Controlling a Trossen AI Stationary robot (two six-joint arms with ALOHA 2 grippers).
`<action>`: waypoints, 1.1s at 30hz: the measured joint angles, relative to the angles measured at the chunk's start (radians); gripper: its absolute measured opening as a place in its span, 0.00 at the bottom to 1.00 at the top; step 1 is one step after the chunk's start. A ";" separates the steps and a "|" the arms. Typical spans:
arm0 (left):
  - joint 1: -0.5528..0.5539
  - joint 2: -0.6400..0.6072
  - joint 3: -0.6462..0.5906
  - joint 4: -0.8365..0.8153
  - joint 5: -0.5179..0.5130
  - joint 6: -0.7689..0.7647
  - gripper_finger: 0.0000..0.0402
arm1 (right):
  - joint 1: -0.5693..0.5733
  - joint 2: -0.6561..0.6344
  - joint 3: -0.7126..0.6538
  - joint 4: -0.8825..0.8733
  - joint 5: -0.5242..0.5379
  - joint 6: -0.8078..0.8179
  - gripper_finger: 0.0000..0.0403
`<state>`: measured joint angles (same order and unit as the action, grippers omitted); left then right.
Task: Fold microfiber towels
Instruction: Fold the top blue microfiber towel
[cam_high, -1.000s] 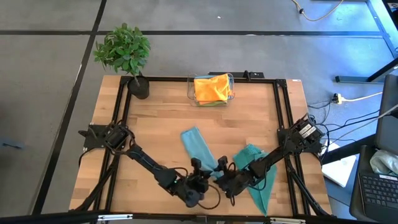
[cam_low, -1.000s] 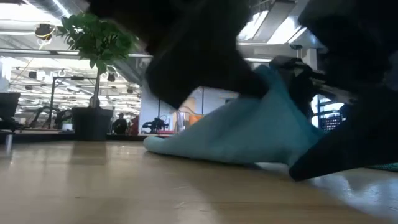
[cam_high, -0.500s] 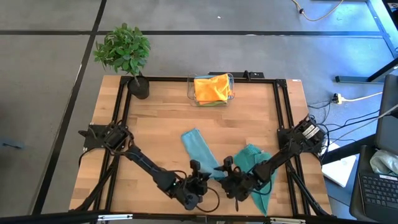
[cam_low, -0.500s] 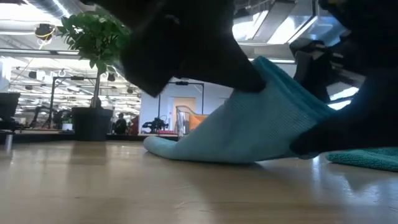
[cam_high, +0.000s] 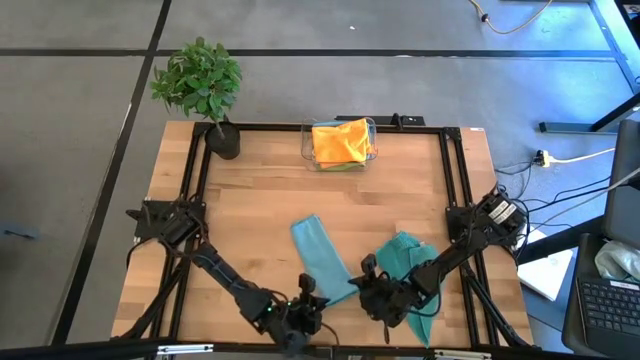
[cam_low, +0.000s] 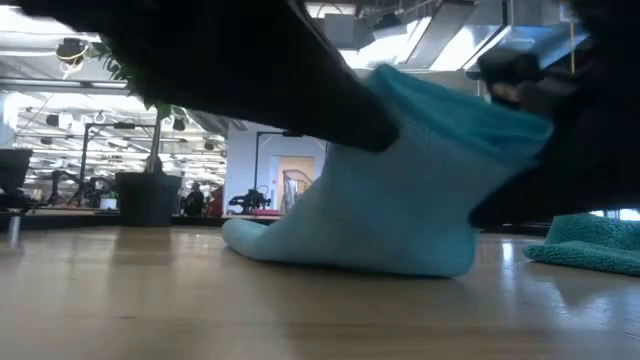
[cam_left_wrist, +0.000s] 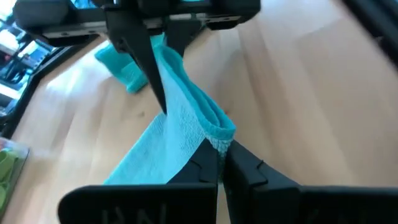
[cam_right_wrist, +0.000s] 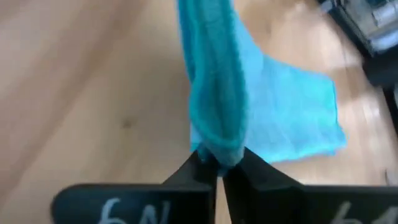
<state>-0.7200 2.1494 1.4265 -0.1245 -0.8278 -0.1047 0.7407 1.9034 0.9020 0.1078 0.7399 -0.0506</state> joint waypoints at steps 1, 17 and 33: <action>-0.010 0.000 0.000 0.001 -0.001 -0.003 0.00 | 0.006 -0.001 0.001 0.006 0.000 -0.019 0.03; -0.059 0.000 0.001 -0.017 0.036 -0.098 0.02 | 0.017 -0.003 0.087 -0.010 -0.114 -0.173 0.01; -0.128 -0.103 0.001 -0.170 -0.397 -0.065 0.01 | -0.049 -0.005 0.303 -0.369 0.024 -0.272 0.02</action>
<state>-0.8481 2.0464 1.4273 -0.2947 -1.2246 -0.1699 0.6916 1.8980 1.2050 -0.2609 0.7634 -0.3229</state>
